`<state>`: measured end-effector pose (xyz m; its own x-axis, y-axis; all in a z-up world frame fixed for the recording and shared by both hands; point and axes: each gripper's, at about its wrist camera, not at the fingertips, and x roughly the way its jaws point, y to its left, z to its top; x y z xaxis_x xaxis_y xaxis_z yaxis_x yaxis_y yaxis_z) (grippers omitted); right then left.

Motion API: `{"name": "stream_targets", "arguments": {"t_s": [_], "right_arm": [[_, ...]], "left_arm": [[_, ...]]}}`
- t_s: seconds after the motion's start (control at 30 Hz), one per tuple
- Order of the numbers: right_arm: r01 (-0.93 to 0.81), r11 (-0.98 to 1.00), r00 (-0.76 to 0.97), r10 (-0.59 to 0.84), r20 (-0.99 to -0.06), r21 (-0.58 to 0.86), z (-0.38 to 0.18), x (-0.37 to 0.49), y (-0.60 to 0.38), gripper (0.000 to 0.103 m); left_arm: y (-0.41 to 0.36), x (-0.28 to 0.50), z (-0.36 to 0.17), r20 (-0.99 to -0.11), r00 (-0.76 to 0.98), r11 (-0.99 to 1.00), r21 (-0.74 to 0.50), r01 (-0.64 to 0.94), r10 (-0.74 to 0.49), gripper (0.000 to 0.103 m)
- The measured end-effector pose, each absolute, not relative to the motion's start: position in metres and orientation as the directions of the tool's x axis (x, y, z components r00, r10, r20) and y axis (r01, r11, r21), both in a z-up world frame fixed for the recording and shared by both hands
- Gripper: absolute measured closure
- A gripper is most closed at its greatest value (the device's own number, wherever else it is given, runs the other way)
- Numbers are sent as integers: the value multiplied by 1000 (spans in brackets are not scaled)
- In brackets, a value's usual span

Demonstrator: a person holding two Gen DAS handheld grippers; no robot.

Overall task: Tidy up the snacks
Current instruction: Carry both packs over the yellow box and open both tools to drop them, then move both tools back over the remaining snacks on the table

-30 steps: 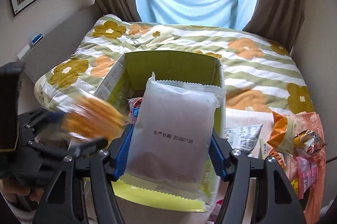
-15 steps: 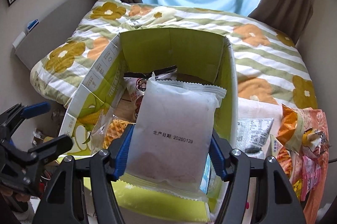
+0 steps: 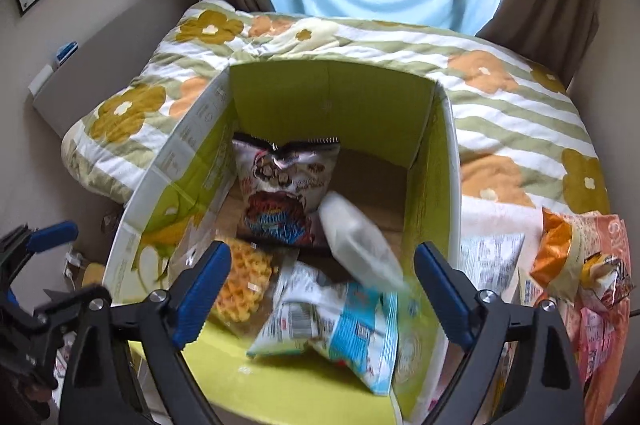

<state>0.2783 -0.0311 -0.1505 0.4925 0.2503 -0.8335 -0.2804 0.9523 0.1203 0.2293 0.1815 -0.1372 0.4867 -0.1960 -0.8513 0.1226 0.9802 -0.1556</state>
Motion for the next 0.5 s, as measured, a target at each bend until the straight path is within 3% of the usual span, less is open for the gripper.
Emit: {"name": "stream_targets", "arguments": {"t_s": [0.5], "right_arm": [[-178, 974, 607, 220, -764, 139, -107, 216, -68, 12]], "left_arm": [[150, 201, -114, -806, 536, 963, -150, 225, -250, 0]]}}
